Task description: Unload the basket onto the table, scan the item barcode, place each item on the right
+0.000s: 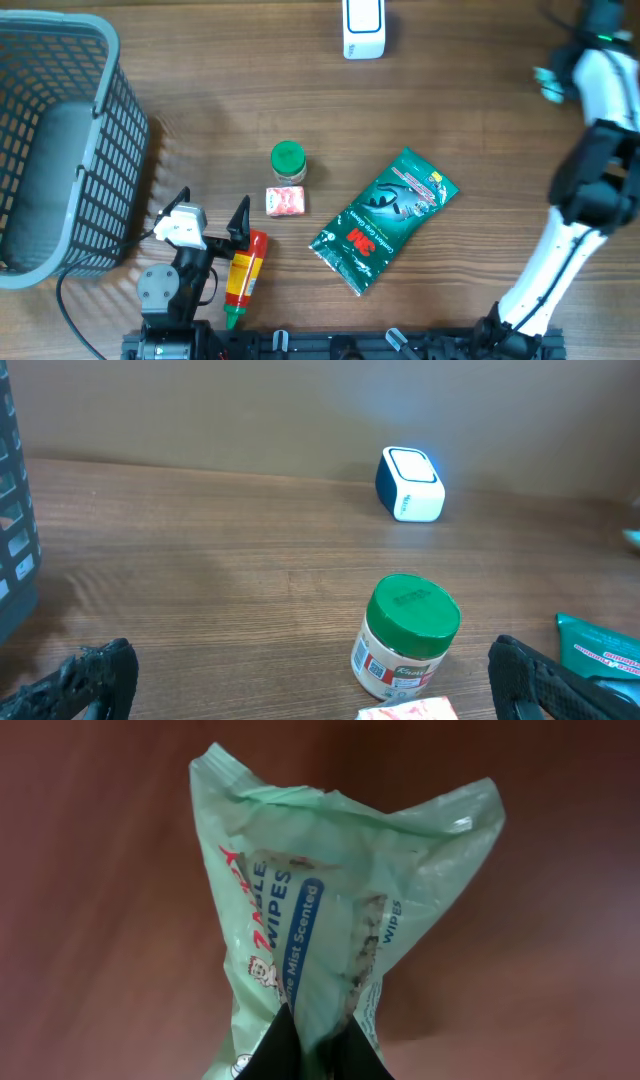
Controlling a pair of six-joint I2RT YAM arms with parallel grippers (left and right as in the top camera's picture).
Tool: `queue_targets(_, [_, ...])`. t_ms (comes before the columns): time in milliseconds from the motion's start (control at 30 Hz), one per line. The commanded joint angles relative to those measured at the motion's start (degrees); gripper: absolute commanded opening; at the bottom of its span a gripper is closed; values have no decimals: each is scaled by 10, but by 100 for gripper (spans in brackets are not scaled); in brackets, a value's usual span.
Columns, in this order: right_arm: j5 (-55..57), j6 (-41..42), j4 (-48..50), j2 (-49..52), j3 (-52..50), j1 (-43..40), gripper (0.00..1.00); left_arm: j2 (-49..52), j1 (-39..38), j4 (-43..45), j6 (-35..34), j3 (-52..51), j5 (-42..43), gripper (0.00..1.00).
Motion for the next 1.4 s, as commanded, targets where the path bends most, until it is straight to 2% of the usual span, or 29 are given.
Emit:
queue_targets(0, [88, -99, -13, -24, 3, -40, 9, -1, -2, -4, 11, -1, -6, 100])
queue_targets(100, [94, -108, -34, -24, 3, -83, 12, -1, -2, -4, 11, -1, -6, 100])
queue_targets(133, [89, -108, -40, -24, 3, -92, 16, -1, -2, -4, 11, -1, -6, 100])
queue_targets(167, [80, -108, -50, -24, 3, -106, 25, -1, -2, -4, 11, -1, -6, 100])
queue_targets(233, [60, -108, -64, -26, 3, -122, 80, -1, -2, -4, 11, -1, -6, 100])
queue_targets(267, [34, -108, -74, -32, 4, -131, 99, -1, -2, -4, 11, -1, -6, 100])
queue_targets(400, [-43, -107, -90, -80, 5, -144, 100, -1, -2, -4, 11, -1, -6, 100])
queue_targets(533, [-160, -90, -92, -170, 5, -137, 100, -1, -2, -4, 11, -1, -6, 100])
queue_targets(600, [-256, -63, -112, -250, 5, -120, 100, -1, -2, -4, 11, -1, -6, 100])
queue_targets(733, [-321, -31, -149, -329, 5, -75, 100, -1, -2, -4, 11, -1, -6, 100])
queue_targets(867, [-335, -16, -202, -379, 5, 25, 100, -1, -2, -4, 11, -1, -6, 100])
queue_targets(1000, [-361, -5, -244, -376, 4, 136, 100, -1, -2, -4, 11, -1, -6, 100])
queue_targets(1067, [-361, 18, -266, -363, 4, 203, 100, -1, -2, -4, 11, -1, -6, 100])
queue_targets(1167, [-360, 108, -302, -329, 4, 317, 100, -1, -2, -4, 11, -1, -6, 100])
queue_targets(1367, [-360, 134, -262, -248, 4, 461, 100, -1, -2, -4, 11, -1, -6, 100])
